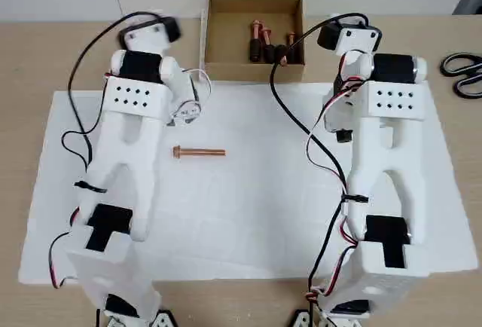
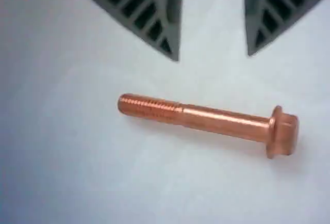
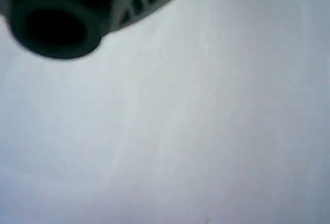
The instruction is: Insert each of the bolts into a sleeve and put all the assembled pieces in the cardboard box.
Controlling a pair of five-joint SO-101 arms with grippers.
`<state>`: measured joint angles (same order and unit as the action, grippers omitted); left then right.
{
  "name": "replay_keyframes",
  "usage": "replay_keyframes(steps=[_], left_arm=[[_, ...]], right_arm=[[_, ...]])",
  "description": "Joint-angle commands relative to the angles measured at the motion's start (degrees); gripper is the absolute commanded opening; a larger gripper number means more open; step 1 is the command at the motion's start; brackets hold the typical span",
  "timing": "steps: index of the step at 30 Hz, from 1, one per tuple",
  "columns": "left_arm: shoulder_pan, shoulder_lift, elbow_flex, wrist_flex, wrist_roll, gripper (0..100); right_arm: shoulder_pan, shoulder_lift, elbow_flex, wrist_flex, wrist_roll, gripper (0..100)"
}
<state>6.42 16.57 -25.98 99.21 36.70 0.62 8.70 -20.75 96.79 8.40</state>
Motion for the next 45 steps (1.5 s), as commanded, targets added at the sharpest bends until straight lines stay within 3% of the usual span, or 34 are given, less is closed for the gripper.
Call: replay_keyframes(steps=[1,8,16,34,41,45], left_arm=[[-1.67,-0.26,-1.45,-0.44,10.11,8],[0.35,-0.18,7.16,-0.35,14.95,8],[0.44,-0.18,13.32,-2.37,39.91,8],[0.44,-0.18,25.63,-23.74,46.42,8],[0.53,-0.18,28.97,-25.76,46.42,9],[0.53,0.09,29.05,-25.67,46.42,15]], right_arm=[[-0.22,-3.82,-0.26,-0.13,0.09,0.4],[-0.22,-3.82,-0.26,-0.13,0.09,0.4],[-0.22,-3.82,-0.26,-0.22,0.09,0.4],[-0.22,-3.82,-0.18,-0.13,0.09,0.4],[-0.22,-3.74,-0.18,-0.22,0.09,0.4],[-0.22,-3.74,-0.18,-0.22,0.09,0.4]])
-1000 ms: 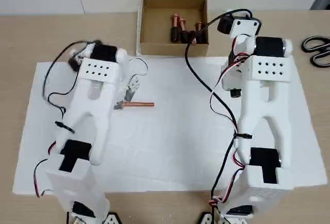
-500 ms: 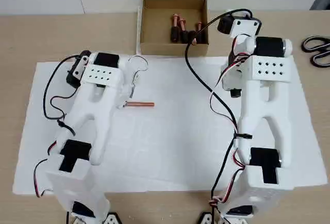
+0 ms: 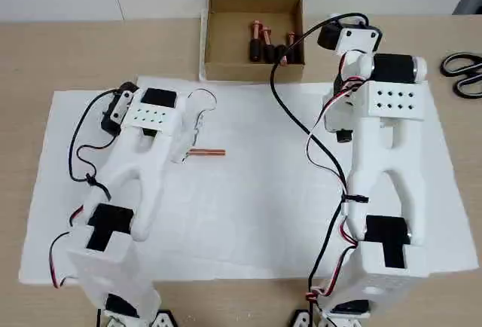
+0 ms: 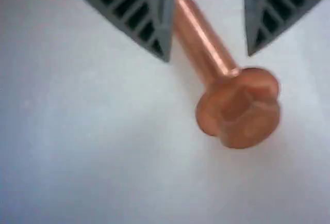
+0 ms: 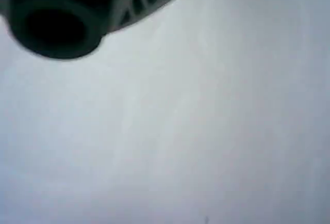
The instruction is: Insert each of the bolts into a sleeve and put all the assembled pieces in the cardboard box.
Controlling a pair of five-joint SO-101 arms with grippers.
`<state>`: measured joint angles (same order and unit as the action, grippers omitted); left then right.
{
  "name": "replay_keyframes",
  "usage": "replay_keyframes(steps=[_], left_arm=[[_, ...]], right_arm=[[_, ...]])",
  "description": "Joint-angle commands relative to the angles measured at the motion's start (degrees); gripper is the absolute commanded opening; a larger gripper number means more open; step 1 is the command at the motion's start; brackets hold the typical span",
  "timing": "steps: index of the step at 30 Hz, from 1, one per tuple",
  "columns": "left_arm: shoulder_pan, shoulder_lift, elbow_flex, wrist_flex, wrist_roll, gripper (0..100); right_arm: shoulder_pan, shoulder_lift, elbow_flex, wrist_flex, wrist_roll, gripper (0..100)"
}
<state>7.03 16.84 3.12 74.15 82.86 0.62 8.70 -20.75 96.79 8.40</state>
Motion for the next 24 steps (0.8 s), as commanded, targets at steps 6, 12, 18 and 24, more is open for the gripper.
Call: replay_keyframes(steps=[6,12,18,24], left_arm=[[-0.09,6.68,-0.48,-0.7,0.26,19],[0.0,7.91,-3.91,1.93,0.26,19],[0.09,7.82,-4.79,1.93,0.26,4],[1.41,7.74,-5.23,2.2,-0.09,1]], right_arm=[[-0.22,-3.74,-0.18,-0.31,0.09,0.4],[-0.22,-3.74,-0.18,-0.31,0.09,0.4],[-0.22,-3.74,-0.18,-0.4,0.09,0.4],[-0.22,-3.74,0.79,-0.57,0.09,0.4]])
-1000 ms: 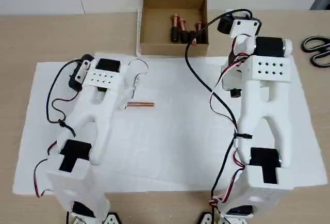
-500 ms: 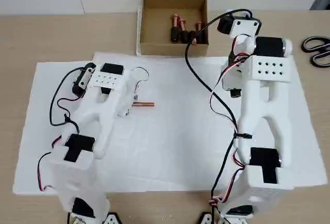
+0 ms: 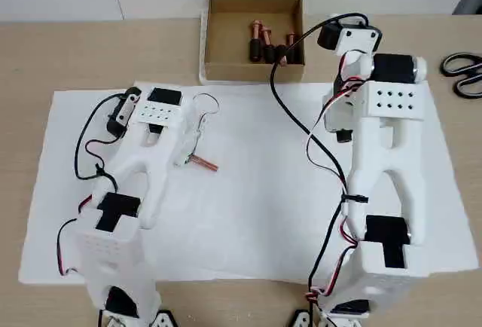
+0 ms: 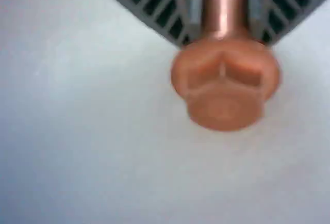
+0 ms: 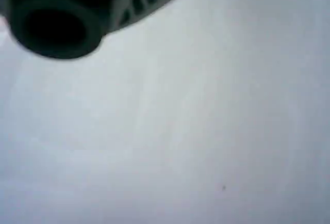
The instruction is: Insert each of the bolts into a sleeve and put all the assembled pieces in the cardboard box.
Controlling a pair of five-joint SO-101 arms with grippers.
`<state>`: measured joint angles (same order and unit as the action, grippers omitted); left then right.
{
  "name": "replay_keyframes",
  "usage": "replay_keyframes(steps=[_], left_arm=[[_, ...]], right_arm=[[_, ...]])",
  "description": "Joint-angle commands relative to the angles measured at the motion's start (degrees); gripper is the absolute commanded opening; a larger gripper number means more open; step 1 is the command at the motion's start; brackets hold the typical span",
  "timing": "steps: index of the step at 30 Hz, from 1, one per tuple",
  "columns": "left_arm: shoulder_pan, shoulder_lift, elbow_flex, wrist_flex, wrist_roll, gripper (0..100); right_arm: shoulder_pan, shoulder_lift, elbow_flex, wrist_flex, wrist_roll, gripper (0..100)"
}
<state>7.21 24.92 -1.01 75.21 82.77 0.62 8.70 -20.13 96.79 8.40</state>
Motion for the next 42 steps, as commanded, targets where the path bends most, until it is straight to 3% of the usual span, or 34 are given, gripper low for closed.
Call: replay_keyframes(steps=[1,4,6,10,13,17,22,27,42], left_arm=[[2.02,-0.35,-1.71,1.93,0.0,1],[4.31,-0.35,-6.46,6.95,-0.62,1],[5.36,-0.35,-12.53,12.75,-5.36,1],[5.27,-0.35,-26.24,23.65,-20.75,1],[3.08,-0.44,-30.37,25.32,-33.41,1],[-0.26,0.26,-28.26,25.32,-51.08,1],[3.69,-0.35,-16.31,25.23,-73.41,1],[4.66,0.26,-13.23,25.14,-79.38,1],[2.2,0.09,-12.62,25.14,-76.84,1]], right_arm=[[-0.22,-3.74,0.53,-0.57,0.09,0.4],[-0.22,-3.74,0.97,-0.66,0.09,0.4],[-0.22,-3.74,0.97,-0.66,0.09,0.4],[-0.22,-3.74,0.97,-0.66,0.09,0.4],[-0.22,-3.74,0.97,-0.66,0.09,0.4],[-0.22,-3.74,0.97,-0.57,0.09,0.4],[-0.22,-3.74,0.97,-0.57,0.09,0.4],[-0.22,-3.74,0.97,-0.66,0.09,0.4],[-0.22,-3.74,0.97,-0.48,0.09,0.4]])
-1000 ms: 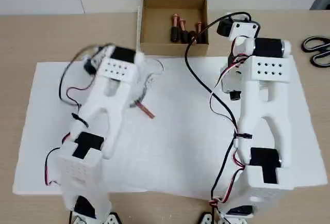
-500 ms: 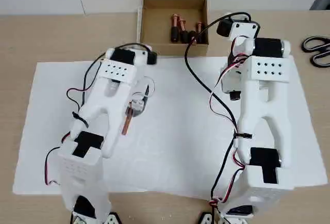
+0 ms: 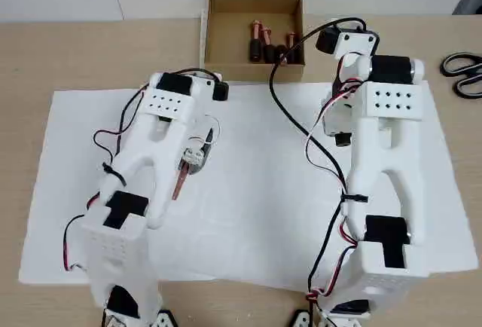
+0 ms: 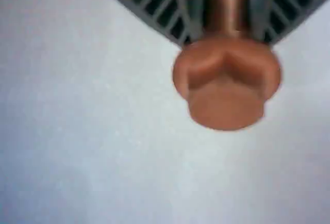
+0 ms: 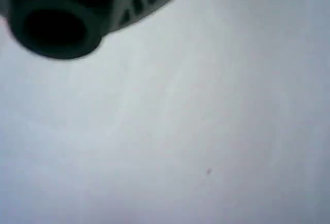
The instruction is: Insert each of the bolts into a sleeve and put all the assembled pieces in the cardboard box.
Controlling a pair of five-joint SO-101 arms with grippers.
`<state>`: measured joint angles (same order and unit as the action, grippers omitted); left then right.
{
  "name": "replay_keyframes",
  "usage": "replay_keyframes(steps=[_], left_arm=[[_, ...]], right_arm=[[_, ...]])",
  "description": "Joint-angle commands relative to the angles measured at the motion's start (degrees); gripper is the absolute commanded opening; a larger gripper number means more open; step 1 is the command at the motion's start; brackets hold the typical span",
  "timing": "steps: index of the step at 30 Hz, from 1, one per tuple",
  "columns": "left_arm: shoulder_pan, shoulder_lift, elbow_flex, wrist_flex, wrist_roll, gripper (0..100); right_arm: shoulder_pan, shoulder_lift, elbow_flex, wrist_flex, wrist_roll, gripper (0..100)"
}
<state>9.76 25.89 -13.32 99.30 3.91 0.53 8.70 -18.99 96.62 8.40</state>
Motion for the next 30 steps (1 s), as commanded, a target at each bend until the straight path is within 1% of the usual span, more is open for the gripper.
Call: replay_keyframes(steps=[1,4,7,13,15,18,20,23,24,26,30], left_arm=[[-0.26,-0.79,-0.31,1.05,3.87,1],[-0.7,-0.79,-0.31,1.05,10.02,1],[-0.7,-0.7,-0.31,0.0,14.15,1],[-1.58,-0.62,-0.22,-0.53,14.07,1],[-1.23,-0.26,-0.22,-4.22,15.03,1],[-1.67,0.53,-0.31,-4.92,16.18,1],[-3.6,1.49,-0.31,-5.27,13.19,1],[-7.38,3.6,-1.8,-8.09,1.05,1],[-8.26,4.4,-2.07,-9.41,-0.26,1],[-9.32,5.27,-2.15,-10.9,-0.35,1],[-8.44,5.8,-2.15,-11.08,-1.23,3]], right_arm=[[-0.13,-3.74,-0.18,-0.31,0.09,0.4],[-0.22,-3.74,-0.18,-0.4,0.09,0.4],[-0.22,-3.74,-0.18,-0.4,0.09,0.4],[-0.22,-3.74,-0.18,-0.4,0.09,0.4],[-0.22,-3.74,-0.18,-0.4,0.09,0.4],[-0.22,-3.74,-0.18,-0.31,0.09,0.4],[-0.22,-3.74,-0.18,-0.31,0.09,0.4],[-0.22,-3.74,-0.18,-0.31,0.09,0.4],[-0.22,-3.74,-0.18,-0.31,0.09,0.4],[-0.22,-3.74,-0.18,-0.31,0.09,0.4],[-0.22,-3.74,-0.18,-0.31,0.09,0.4]])
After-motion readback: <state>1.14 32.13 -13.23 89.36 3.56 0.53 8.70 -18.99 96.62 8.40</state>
